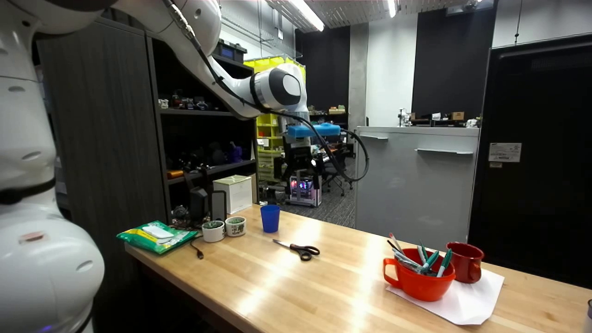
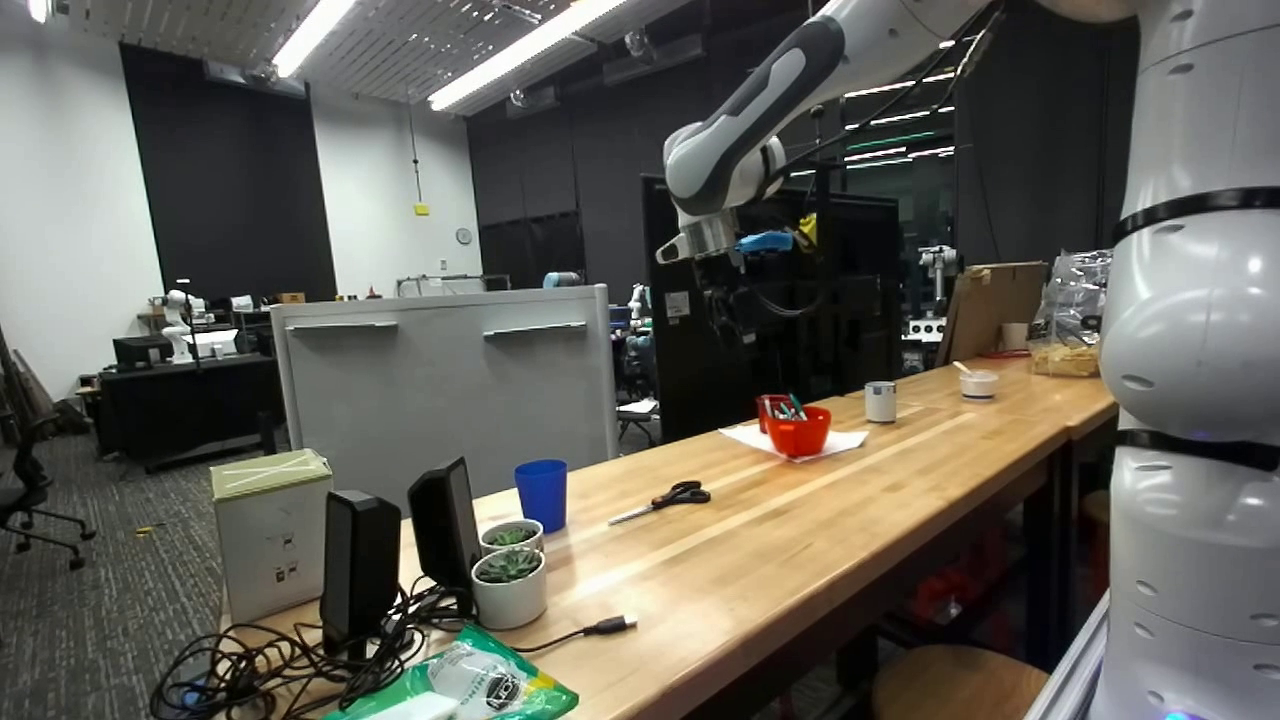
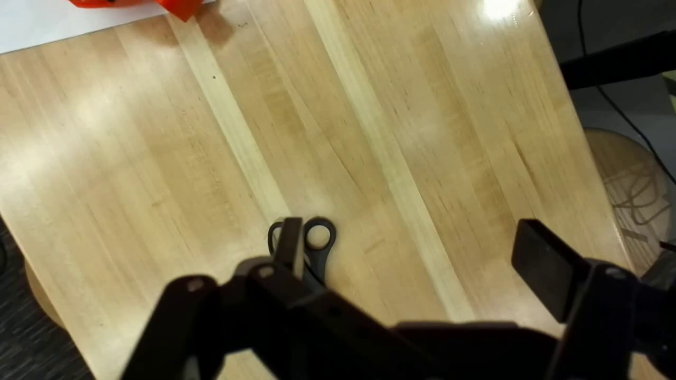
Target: Open and close the scissors.
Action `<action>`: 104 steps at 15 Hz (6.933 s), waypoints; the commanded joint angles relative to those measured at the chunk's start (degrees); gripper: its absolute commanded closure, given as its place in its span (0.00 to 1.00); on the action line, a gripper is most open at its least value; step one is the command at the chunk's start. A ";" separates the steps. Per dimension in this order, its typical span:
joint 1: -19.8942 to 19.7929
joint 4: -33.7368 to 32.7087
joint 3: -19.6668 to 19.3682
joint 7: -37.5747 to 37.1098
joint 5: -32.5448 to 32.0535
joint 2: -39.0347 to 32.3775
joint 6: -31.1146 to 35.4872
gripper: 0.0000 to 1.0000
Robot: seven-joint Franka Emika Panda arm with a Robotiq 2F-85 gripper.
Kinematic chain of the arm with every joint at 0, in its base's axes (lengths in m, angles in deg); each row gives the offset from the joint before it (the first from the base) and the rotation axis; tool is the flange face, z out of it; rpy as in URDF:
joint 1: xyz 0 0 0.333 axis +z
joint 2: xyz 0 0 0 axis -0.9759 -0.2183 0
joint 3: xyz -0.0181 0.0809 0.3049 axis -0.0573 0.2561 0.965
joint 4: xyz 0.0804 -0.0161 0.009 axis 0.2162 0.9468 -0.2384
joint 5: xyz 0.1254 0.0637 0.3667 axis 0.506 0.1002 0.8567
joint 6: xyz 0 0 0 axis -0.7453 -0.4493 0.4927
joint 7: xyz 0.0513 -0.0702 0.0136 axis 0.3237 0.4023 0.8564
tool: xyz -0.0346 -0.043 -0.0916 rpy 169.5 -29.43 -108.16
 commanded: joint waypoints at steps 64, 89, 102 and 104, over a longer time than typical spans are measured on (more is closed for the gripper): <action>-5.79 -8.97 6.20 29.33 6.12 -31.60 23.05 0.59; -5.72 -14.01 6.66 29.76 6.05 -35.03 17.84 0.32; -6.86 -15.86 7.68 32.17 7.25 -37.46 16.43 0.00; -7.23 -16.51 7.98 32.90 7.59 -37.88 15.59 0.00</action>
